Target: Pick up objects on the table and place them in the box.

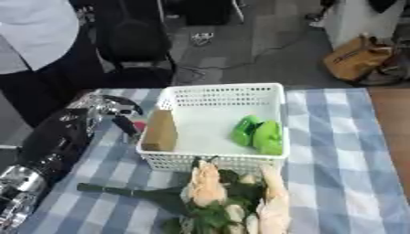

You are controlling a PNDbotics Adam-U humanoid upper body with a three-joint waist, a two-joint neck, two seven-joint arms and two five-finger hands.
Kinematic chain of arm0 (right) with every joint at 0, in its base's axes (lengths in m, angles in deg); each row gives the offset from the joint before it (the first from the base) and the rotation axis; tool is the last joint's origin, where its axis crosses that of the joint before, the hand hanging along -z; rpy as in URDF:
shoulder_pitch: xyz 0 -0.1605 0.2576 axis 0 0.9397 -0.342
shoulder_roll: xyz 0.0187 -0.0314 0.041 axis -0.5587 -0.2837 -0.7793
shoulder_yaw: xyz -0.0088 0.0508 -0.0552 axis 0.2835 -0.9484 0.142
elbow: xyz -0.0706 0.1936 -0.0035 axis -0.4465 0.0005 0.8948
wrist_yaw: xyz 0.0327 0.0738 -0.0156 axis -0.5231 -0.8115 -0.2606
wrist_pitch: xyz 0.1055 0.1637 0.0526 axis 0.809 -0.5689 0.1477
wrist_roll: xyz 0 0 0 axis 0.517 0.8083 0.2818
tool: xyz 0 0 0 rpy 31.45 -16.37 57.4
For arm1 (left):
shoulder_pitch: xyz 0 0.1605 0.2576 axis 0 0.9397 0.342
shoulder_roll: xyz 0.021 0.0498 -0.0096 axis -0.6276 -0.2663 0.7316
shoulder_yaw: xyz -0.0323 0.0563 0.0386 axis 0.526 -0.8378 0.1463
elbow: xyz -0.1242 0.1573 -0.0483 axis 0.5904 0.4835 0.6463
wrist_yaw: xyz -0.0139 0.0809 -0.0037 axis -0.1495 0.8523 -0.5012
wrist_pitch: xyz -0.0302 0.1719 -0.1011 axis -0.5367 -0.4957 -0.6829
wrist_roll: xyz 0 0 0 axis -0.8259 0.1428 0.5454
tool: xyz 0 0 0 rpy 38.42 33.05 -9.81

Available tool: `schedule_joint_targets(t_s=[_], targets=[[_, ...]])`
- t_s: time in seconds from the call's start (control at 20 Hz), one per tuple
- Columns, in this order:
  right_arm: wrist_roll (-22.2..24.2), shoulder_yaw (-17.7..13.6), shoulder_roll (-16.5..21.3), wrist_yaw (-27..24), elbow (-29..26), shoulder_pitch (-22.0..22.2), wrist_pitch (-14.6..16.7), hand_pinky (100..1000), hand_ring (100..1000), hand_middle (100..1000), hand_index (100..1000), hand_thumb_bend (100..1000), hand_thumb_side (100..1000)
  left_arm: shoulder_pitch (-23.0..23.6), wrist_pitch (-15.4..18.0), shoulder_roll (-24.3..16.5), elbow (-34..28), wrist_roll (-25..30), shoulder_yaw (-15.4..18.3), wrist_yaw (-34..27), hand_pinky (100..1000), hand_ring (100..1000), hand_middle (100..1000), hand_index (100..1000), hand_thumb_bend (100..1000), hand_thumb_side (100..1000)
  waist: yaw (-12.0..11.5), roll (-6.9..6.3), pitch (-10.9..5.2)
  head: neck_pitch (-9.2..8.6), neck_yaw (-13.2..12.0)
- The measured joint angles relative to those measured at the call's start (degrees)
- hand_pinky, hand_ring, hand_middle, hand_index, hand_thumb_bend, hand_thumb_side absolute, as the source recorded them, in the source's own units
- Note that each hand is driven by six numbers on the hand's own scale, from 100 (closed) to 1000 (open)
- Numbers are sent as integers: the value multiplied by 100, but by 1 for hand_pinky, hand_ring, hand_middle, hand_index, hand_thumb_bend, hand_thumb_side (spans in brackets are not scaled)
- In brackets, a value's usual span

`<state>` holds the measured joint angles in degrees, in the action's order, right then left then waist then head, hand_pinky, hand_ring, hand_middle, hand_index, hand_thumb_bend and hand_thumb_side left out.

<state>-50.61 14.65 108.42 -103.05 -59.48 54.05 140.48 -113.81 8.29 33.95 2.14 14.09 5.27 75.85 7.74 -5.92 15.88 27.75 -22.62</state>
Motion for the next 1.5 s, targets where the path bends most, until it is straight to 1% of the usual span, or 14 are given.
schedule_joint_targets(t_s=[0.25,0.55,0.6,1.0,1.05,1.1,1.3,1.5], targets=[[1,1,0,0,0,-6,0,672,750,599,623,100,974,11,-61,0,66,-110,28,-28,985,1000,1000,1000,564,587,43,0,10,-27,-11],[8,3,-12,6,0,-31,3,671,750,599,623,100,973,46,-177,-1,149,-135,70,-22,985,1000,1000,1000,570,597,102,0,64,-46,-54],[8,4,-24,11,0,-32,3,671,750,598,624,100,973,53,-190,-1,161,-135,73,-22,980,1000,1000,1000,556,595,107,0,77,-54,-60],[11,41,-148,188,0,-51,4,669,751,596,624,100,974,54,-323,-116,163,-267,156,-76,971,1000,1000,1000,542,589,184,-34,155,-124,-134],[10,43,-169,218,0,-53,3,669,751,596,624,100,974,54,-340,-143,164,-284,169,-93,971,1000,1000,1000,542,589,184,-34,164,-125,-143],[7,51,-186,247,0,-54,1,668,751,596,624,100,975,54,-355,-173,165,-299,174,-103,966,1000,1000,1000,521,585,183,-34,165,-125,-152],[-12,77,-222,340,0,-77,-17,668,752,596,624,100,974,53,-401,-232,164,-413,195,-162,960,1000,1000,1000,508,583,185,-34,198,-129,-189],[-44,103,-261,414,0,-98,-45,668,752,596,624,100,973,52,-422,-234,165,-511,208,-204,956,1000,1000,1000,503,588,185,-34,199,-129,-214]])
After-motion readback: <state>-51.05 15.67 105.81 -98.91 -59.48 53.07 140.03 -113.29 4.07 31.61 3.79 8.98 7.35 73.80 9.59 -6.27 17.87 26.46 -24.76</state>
